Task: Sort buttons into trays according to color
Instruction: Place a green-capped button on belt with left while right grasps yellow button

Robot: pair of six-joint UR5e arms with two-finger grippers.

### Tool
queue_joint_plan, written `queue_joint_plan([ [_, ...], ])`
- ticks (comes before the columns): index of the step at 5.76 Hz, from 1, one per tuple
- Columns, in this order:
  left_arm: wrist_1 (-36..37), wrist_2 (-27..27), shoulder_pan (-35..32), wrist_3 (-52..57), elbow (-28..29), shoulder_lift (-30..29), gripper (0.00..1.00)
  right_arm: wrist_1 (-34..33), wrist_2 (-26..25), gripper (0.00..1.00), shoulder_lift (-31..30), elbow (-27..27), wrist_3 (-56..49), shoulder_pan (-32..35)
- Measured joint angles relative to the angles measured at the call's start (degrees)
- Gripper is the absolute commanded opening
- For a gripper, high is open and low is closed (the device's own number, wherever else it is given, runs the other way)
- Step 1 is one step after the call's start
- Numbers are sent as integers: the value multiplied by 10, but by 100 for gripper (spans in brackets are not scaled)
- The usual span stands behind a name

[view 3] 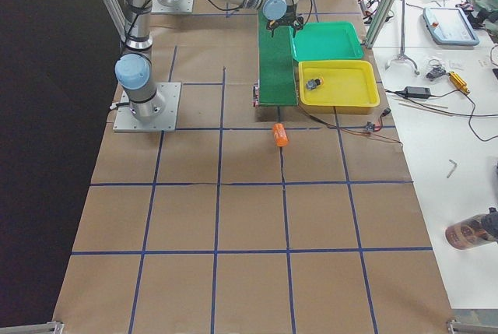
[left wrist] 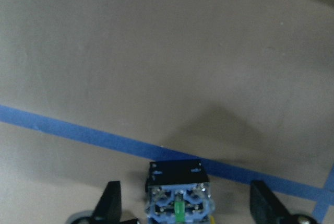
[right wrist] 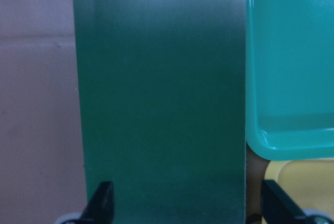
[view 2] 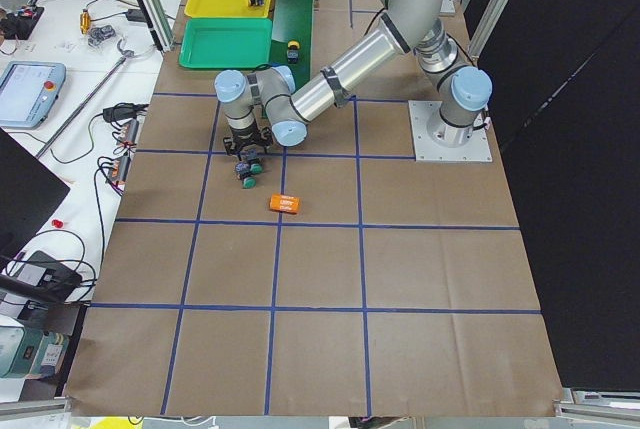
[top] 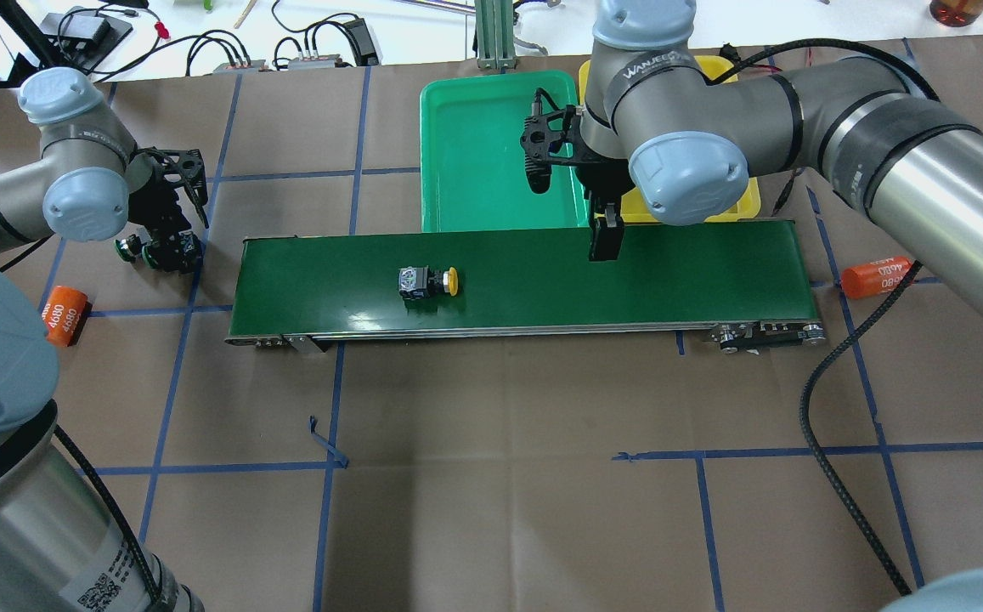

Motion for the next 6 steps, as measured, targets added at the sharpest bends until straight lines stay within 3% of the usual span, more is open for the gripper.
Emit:
queue_joint_plan([
  [3, -1, 2, -16, 8, -6, 25, 0, -60, 8, 100, 17, 12, 112, 73],
  [6, -65, 2, -98, 2, -62, 142, 2, -123, 23, 100, 34, 44, 125, 88],
])
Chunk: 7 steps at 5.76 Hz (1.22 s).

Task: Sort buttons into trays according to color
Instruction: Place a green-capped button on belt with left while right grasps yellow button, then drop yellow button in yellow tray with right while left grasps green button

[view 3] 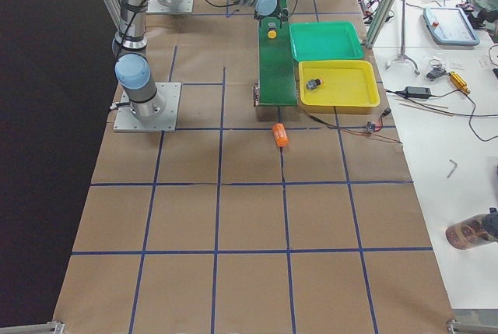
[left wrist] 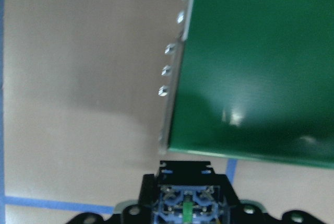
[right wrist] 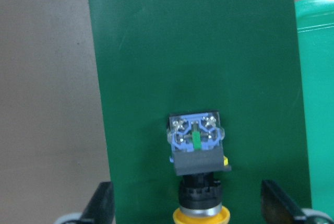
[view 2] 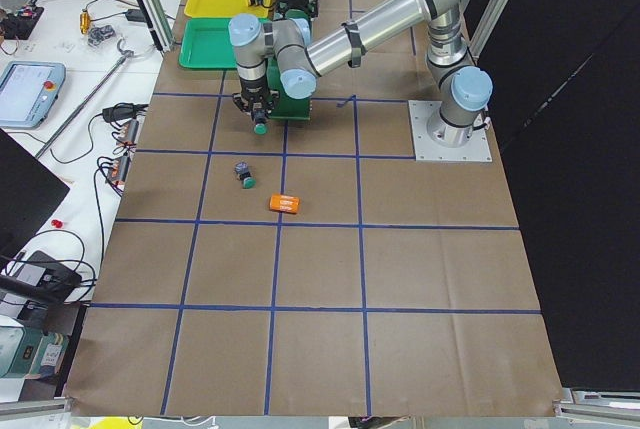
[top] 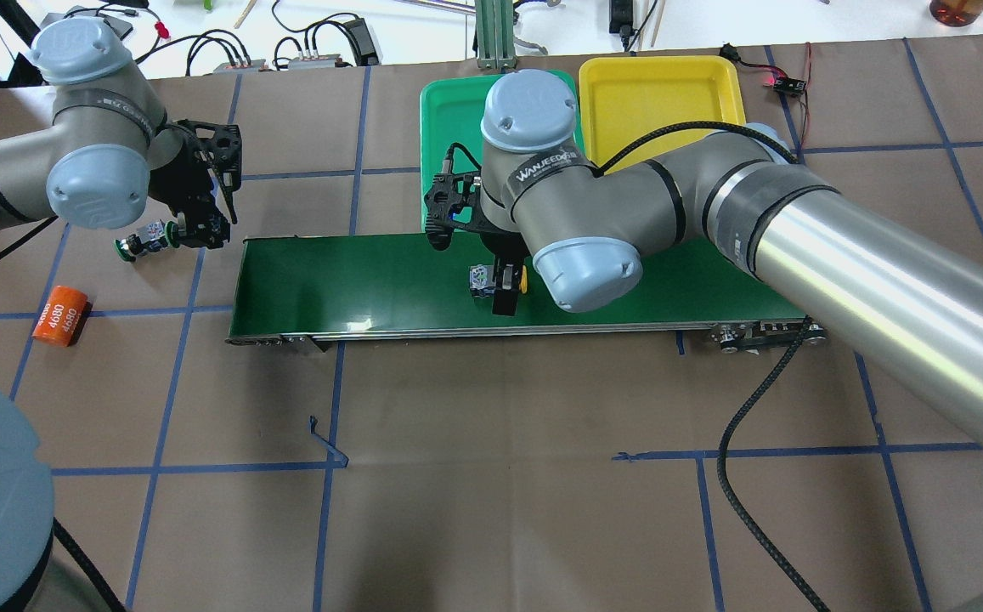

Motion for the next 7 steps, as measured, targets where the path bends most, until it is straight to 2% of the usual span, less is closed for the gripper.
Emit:
queue_joint_plan([
  [1, 2, -1, -35, -5, -44, 33, 4, -11, -4, 98, 0, 9, -41, -13],
  [2, 26, -3, -64, -10, -81, 48, 9, -13, -6, 77, -1, 15, -68, -33],
  [3, 52, -7, -82, -12, -102, 47, 89, -13, -7, 72, -4, 23, -77, -53],
  [4, 62, -12, -88, -15, -110, 45, 95, -12, -8, 60, -5, 31, -80, -67],
  [5, 63, -14, -88, -21, -110, 47, 95, -11, -9, 32, -5, 34, -82, -76],
  [6, 60, -15, -82, -29, -106, 53, 95, -8, -16, 16, -6, 36, -84, -82],
  [7, 58, -21, -56, -33, -98, 57, 95, -5, -34, 9, -6, 36, -99, -90],
])
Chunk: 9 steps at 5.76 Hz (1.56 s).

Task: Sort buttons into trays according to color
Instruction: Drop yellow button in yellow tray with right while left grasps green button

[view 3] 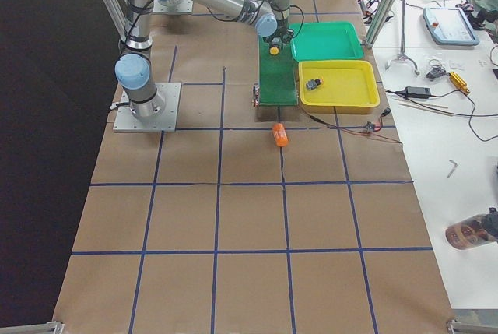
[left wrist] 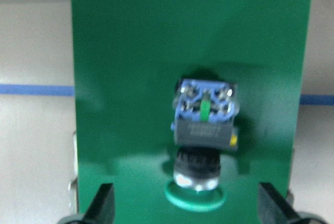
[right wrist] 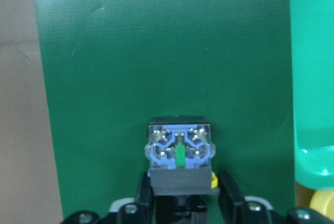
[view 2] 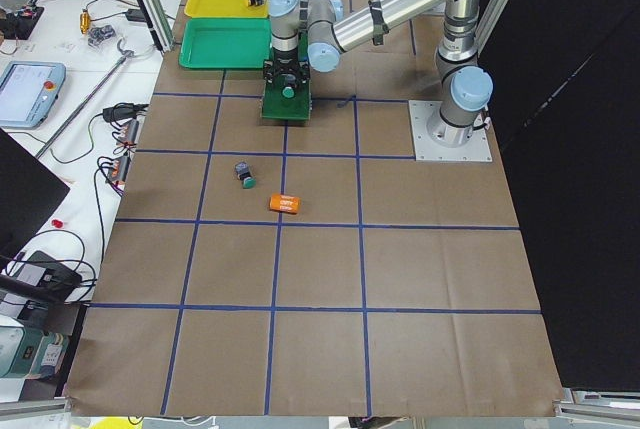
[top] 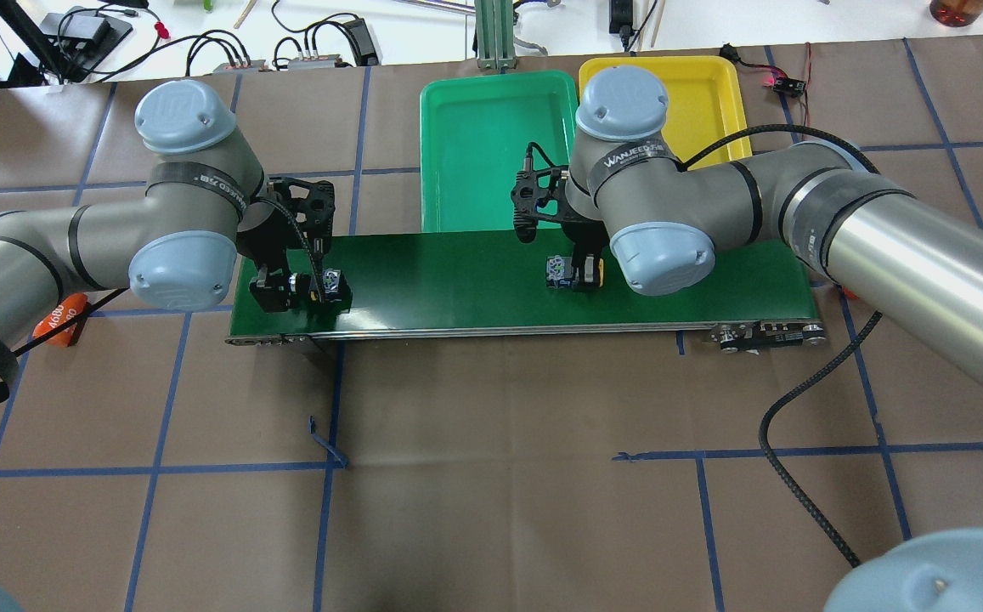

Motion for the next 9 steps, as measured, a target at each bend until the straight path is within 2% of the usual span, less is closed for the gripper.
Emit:
queue_joint_plan([
  [2, -1, -24, 73, -28, 29, -13, 96, 1, -22, 9, -10, -5, -29, -25],
  [3, -1, -27, 108, -44, 55, -37, 96, -4, -32, 9, -20, -18, -57, -36],
  [5, -4, -20, 158, -53, 136, -114, 96, -11, -40, 10, -2, -89, -165, -83],
  [6, -9, -12, 172, -51, 172, -150, 96, -12, -37, 10, 34, -138, -217, -112],
  [7, -11, -8, 181, -49, 192, -176, 95, -19, -35, 25, 81, -183, -240, -127],
  [8, -10, 2, 188, -46, 202, -197, 92, -34, -33, 99, 125, -217, -247, -132],
  [9, -8, 13, 193, -43, 206, -212, 44, -50, -22, 100, 153, -235, -246, -134],
])
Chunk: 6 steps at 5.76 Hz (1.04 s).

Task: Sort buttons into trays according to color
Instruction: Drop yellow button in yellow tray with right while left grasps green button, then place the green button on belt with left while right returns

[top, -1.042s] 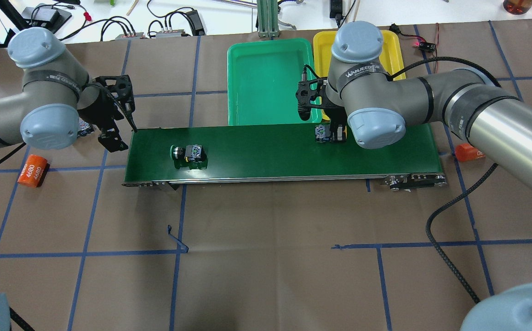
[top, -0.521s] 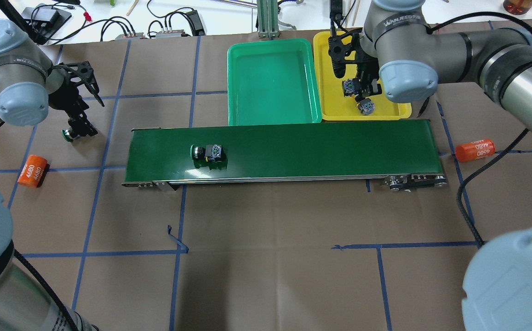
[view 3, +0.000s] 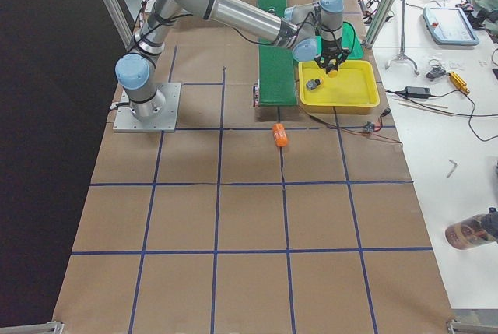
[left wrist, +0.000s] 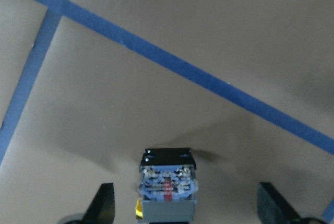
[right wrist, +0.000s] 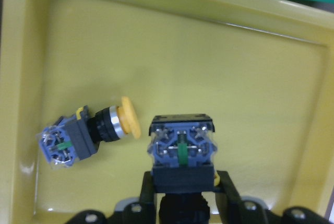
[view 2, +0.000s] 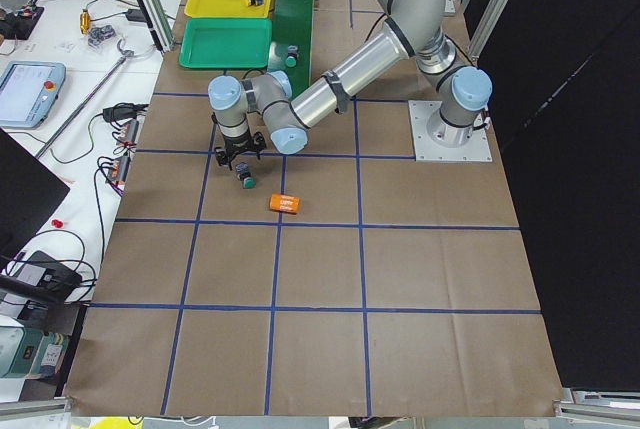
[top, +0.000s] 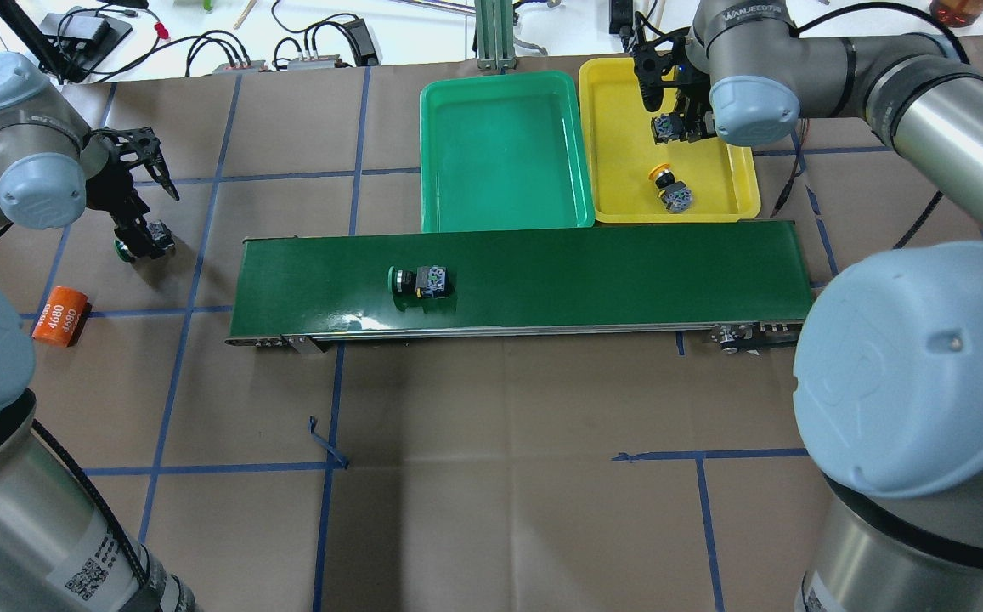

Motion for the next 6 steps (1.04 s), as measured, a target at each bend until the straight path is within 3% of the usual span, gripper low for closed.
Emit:
queue_joint_plan([
  [1, 1, 5, 2, 16, 2, -10, 6, -7, 16, 100, 10, -14, 4, 0],
  [3, 0, 10, 2, 40, 2, -11, 1, 24, 25, 100, -2, -36, 22, 1],
  [5, -36, 8, -15, 50, -6, 28, 1, 176, 26, 100, -73, -18, 95, 26],
  [6, -75, 6, -49, 59, -24, 75, 1, 219, 24, 100, -112, 12, 131, 50],
])
